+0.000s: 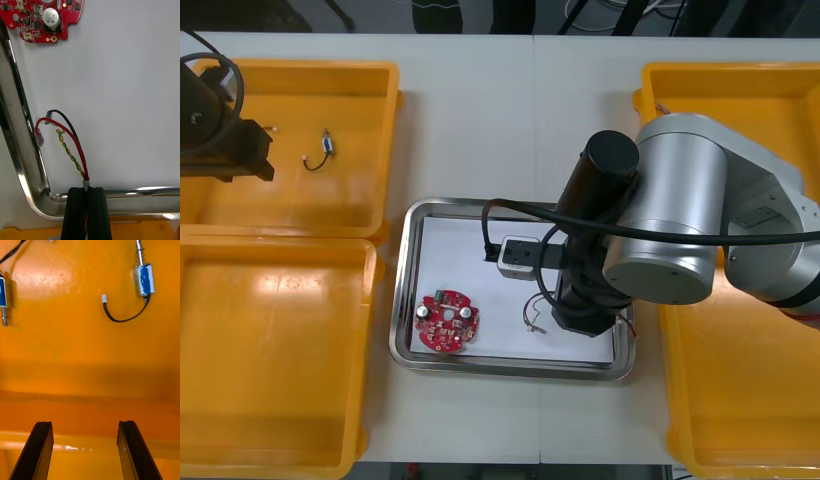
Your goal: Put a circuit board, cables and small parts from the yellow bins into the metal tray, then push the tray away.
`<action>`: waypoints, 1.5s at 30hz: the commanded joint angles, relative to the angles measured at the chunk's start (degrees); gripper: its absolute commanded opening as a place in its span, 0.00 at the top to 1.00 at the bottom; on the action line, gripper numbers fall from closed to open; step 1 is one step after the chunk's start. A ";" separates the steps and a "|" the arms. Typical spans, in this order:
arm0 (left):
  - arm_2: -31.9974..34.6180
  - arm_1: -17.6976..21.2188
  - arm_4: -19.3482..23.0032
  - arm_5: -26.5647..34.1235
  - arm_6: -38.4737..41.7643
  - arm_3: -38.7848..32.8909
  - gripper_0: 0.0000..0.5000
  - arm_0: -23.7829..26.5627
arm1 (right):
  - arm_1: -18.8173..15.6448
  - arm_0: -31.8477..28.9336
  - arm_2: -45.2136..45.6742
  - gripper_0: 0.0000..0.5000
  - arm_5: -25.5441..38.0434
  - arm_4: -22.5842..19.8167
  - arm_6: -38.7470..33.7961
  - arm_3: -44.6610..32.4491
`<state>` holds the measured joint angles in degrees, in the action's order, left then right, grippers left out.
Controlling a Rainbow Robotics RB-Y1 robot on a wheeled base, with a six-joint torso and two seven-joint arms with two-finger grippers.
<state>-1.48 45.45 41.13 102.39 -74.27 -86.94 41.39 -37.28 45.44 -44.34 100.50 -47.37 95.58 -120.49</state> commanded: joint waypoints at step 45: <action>-7.66 -3.62 -8.52 -25.40 -22.41 42.91 0.00 19.26 | 4.76 -0.53 -6.02 0.00 -6.02 9.75 -0.66 6.23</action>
<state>-8.94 42.71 33.64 78.02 -95.70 -44.73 57.36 -33.21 45.13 -52.57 92.81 -36.71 95.58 -111.46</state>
